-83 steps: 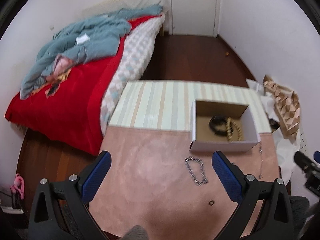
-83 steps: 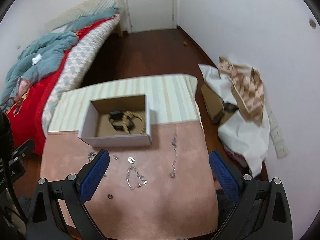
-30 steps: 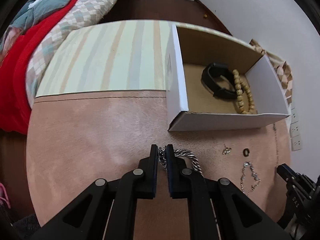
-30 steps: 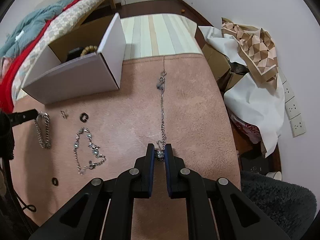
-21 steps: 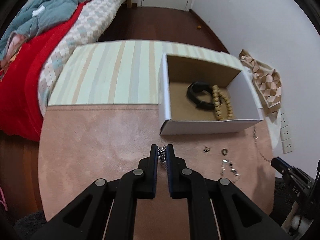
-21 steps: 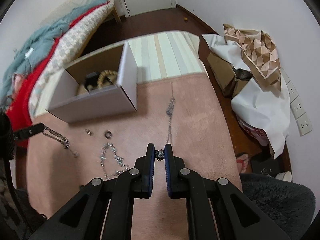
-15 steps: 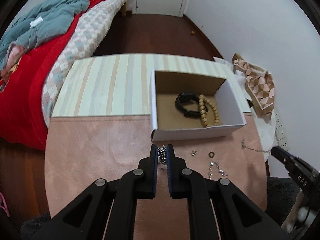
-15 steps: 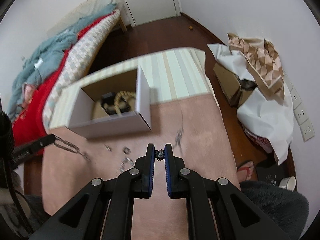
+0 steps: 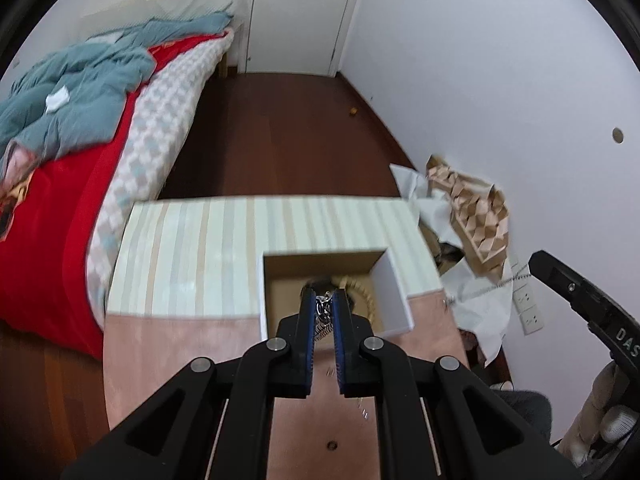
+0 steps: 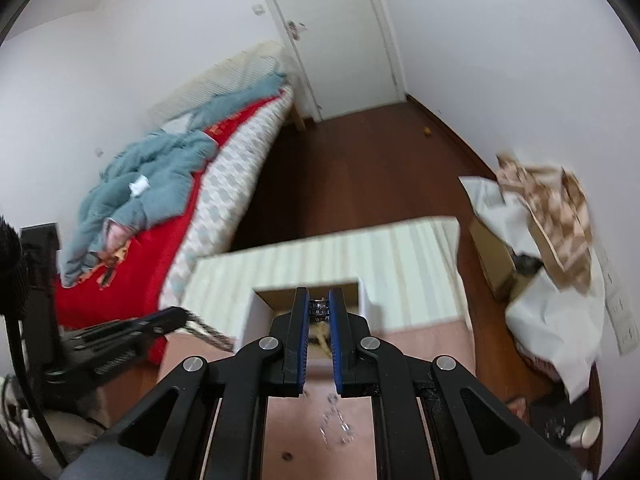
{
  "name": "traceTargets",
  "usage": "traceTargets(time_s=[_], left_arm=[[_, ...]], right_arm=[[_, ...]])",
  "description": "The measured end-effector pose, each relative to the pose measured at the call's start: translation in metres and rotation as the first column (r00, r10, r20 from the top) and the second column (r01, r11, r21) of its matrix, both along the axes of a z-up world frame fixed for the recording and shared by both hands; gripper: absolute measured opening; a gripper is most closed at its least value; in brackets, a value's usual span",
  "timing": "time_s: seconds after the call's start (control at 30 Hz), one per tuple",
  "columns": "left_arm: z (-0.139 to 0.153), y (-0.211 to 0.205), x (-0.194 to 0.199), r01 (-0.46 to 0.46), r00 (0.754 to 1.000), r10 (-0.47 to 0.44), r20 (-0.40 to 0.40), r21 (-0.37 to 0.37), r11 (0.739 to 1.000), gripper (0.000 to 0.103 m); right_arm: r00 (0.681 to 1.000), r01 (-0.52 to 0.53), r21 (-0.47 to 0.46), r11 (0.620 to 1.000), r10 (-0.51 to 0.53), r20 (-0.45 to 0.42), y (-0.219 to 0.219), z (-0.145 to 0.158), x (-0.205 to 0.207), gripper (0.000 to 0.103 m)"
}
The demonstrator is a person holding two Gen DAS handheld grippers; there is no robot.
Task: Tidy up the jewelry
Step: 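Lift both chains into the box and open both tools to release them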
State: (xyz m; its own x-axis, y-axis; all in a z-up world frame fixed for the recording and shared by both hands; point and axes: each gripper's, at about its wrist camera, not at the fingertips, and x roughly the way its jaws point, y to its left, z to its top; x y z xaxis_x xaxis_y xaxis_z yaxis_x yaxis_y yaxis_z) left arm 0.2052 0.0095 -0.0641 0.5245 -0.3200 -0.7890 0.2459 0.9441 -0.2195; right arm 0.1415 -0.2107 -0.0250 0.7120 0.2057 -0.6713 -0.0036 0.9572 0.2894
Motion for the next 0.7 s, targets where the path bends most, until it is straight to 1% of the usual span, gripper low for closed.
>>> traceTargets(time_s=[0.1, 0.17, 0.3, 0.37, 0.43, 0.6, 0.7], left_arm=[[0.005, -0.004, 0.019, 0.010, 1.000, -0.009, 0.008, -0.007, 1.000, 0.005], [0.003, -0.006, 0.032, 0.015, 1.000, -0.015, -0.006, -0.019, 1.000, 0.005], [-0.010, -0.009, 0.056, 0.020, 0.998, -0.022, -0.053, -0.039, 0.999, 0.005], [-0.023, -0.011, 0.067, 0.017, 0.996, -0.021, -0.082, -0.042, 0.999, 0.005], [-0.040, -0.013, 0.077, 0.020, 0.993, -0.023, -0.117, -0.029, 0.999, 0.005], [-0.088, -0.021, 0.092, 0.015, 0.979, -0.008, -0.206, 0.029, 0.999, 0.005], [-0.113, -0.023, 0.097, 0.010, 0.967, 0.002, -0.256, 0.045, 0.999, 0.006]], right_arm=[[0.999, -0.030, -0.024, 0.999, 0.030, 0.031, 0.010, 0.020, 0.021, 0.010], [0.998, -0.042, -0.036, 0.998, 0.044, 0.034, 0.015, 0.025, 0.037, 0.010], [0.998, -0.057, -0.044, 0.997, 0.057, 0.008, 0.020, 0.019, 0.066, 0.010], [0.998, -0.066, -0.049, 0.997, 0.066, -0.014, 0.022, 0.009, 0.081, 0.010], [0.996, -0.080, -0.052, 0.995, 0.078, -0.054, 0.025, -0.007, 0.096, 0.010], [0.982, -0.107, -0.062, 0.992, 0.096, -0.162, 0.033, -0.061, 0.124, 0.010], [0.969, -0.115, -0.070, 0.991, 0.097, -0.228, 0.035, -0.095, 0.138, 0.010]])
